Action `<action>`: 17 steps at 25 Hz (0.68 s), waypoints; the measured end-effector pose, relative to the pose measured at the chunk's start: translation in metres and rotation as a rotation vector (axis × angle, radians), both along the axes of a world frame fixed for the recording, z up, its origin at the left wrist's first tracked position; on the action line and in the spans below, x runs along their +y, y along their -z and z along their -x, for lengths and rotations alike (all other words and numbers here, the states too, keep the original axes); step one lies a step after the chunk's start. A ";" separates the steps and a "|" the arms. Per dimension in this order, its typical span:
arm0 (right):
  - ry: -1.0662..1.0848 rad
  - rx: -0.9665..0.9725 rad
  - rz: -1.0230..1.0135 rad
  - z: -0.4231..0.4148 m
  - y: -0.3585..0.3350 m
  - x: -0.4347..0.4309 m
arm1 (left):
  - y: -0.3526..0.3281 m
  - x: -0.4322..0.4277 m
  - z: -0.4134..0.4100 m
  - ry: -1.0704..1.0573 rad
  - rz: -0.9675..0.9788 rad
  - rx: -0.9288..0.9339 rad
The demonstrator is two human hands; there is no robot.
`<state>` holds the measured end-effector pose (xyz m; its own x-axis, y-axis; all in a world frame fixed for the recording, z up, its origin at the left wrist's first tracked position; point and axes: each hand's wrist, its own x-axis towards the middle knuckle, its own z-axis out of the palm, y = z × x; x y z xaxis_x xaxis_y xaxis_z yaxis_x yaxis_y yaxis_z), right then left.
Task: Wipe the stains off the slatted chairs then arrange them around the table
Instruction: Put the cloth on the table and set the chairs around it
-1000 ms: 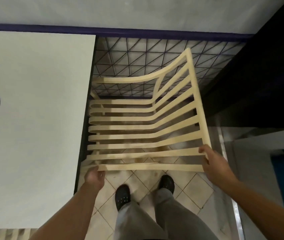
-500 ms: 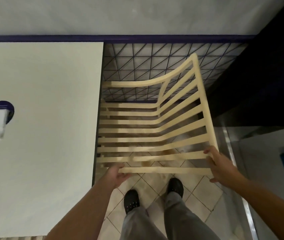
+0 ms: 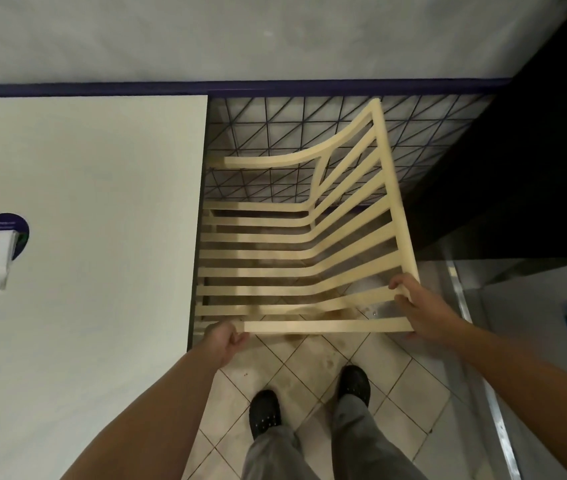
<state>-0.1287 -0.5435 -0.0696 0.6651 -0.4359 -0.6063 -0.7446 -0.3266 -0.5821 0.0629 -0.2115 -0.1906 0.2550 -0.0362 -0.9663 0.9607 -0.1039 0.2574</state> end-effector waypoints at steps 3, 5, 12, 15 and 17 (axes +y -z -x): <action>0.004 0.010 0.011 -0.016 0.000 -0.004 | 0.008 0.000 -0.013 -0.021 0.015 -0.007; 0.010 0.007 0.021 -0.024 0.000 -0.005 | 0.003 -0.004 -0.019 0.005 -0.009 -0.019; 0.032 0.019 0.082 -0.029 0.005 -0.002 | 0.000 -0.005 -0.024 0.015 -0.038 -0.026; -0.027 0.058 0.149 -0.031 0.002 -0.001 | -0.010 -0.013 -0.019 0.183 -0.078 -0.107; -0.084 0.092 0.198 -0.032 -0.006 0.001 | -0.027 -0.019 -0.012 0.276 -0.022 -0.170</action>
